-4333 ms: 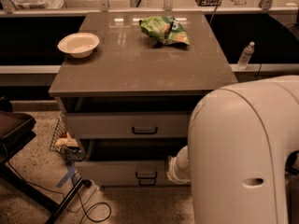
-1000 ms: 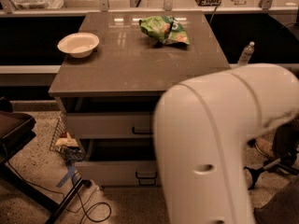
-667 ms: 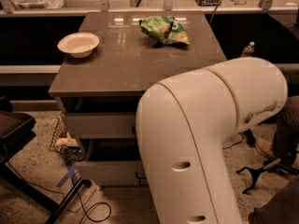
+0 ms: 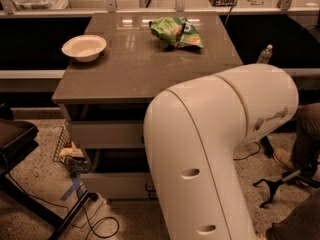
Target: Open middle drawer
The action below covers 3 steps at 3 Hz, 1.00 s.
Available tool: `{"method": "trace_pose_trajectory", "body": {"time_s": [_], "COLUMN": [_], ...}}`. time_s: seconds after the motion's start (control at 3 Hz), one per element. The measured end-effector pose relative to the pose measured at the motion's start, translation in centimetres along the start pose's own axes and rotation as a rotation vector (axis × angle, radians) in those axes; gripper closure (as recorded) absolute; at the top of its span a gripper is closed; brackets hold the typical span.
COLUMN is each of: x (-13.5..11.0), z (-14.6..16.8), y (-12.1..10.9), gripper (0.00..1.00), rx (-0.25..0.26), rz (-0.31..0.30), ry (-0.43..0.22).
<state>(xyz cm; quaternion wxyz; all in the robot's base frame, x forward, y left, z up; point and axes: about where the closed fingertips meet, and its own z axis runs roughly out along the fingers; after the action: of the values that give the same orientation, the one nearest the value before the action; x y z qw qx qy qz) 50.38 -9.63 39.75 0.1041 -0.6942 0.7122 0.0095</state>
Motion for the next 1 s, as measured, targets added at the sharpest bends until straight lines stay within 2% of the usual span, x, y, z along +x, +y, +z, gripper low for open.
{"method": "trace_pose_trajectory", "body": {"time_s": [0.33,1.0], "x": [0.84,0.8], "z": [0.03,-0.33], "y": [2.67,2.7], "gripper": [0.47,0.93], "rx": [-0.048,-0.049], "rz": [0.045,0.046], "ry": [0.048,0.049]}}
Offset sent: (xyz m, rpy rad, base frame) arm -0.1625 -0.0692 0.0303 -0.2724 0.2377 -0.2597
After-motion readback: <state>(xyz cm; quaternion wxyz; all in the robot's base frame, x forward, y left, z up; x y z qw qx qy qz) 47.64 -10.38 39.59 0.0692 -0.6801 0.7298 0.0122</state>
